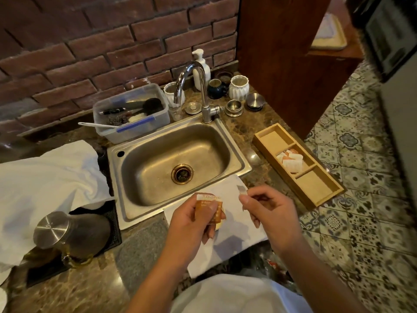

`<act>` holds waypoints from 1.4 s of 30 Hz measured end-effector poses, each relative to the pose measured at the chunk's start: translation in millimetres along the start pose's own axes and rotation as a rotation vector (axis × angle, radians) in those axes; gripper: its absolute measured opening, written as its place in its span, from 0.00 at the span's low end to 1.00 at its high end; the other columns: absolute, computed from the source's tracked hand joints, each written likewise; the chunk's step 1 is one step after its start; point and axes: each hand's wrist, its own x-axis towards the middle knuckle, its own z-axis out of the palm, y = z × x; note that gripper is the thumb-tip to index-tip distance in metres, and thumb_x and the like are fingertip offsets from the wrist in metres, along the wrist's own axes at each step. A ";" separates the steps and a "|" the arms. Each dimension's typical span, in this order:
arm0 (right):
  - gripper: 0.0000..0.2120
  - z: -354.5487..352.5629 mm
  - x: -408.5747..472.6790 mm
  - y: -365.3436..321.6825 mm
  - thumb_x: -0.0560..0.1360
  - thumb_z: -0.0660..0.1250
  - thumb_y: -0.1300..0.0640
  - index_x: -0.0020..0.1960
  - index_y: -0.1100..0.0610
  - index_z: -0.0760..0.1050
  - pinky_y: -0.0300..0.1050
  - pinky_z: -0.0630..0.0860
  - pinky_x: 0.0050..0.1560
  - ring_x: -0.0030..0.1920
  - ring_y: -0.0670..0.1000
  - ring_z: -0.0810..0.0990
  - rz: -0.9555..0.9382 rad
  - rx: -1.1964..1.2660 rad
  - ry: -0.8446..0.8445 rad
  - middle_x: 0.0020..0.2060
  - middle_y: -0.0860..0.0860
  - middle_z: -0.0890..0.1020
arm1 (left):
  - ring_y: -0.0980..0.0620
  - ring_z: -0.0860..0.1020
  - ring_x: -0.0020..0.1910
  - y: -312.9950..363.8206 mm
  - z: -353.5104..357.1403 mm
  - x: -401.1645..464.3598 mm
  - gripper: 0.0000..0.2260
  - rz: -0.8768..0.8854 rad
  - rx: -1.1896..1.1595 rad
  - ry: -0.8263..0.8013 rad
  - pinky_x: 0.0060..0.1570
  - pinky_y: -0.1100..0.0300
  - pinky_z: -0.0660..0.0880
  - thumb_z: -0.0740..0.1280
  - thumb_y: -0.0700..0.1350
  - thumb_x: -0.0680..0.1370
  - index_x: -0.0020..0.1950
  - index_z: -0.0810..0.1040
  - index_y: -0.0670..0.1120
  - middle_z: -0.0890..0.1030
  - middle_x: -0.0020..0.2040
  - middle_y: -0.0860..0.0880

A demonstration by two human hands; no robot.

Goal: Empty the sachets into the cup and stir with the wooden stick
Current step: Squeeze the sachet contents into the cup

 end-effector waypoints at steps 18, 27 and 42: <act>0.06 -37.0 -5.5 104.0 0.78 0.71 0.57 0.49 0.59 0.85 0.40 0.70 0.26 0.28 0.49 0.72 0.301 -0.120 0.305 0.31 0.54 0.81 | 0.57 0.80 0.34 -36.0 -16.1 -2.4 0.09 -0.058 -0.011 -0.111 0.38 0.66 0.77 0.65 0.37 0.82 0.49 0.85 0.43 0.86 0.38 0.49; 0.08 -91.0 91.1 154.2 0.76 0.73 0.48 0.43 0.51 0.85 0.48 0.79 0.39 0.38 0.51 0.80 0.550 -0.413 0.326 0.38 0.52 0.85 | 0.53 0.82 0.36 -33.6 3.2 24.4 0.09 -0.125 0.054 -0.049 0.39 0.63 0.79 0.64 0.37 0.82 0.54 0.83 0.36 0.88 0.44 0.46; 0.09 -115.5 134.7 184.1 0.78 0.71 0.51 0.42 0.54 0.83 0.54 0.81 0.49 0.43 0.55 0.83 0.598 -0.534 0.222 0.38 0.54 0.85 | 0.54 0.83 0.37 -20.6 48.2 63.5 0.09 -0.158 0.137 0.005 0.40 0.68 0.78 0.64 0.39 0.82 0.56 0.83 0.37 0.88 0.41 0.50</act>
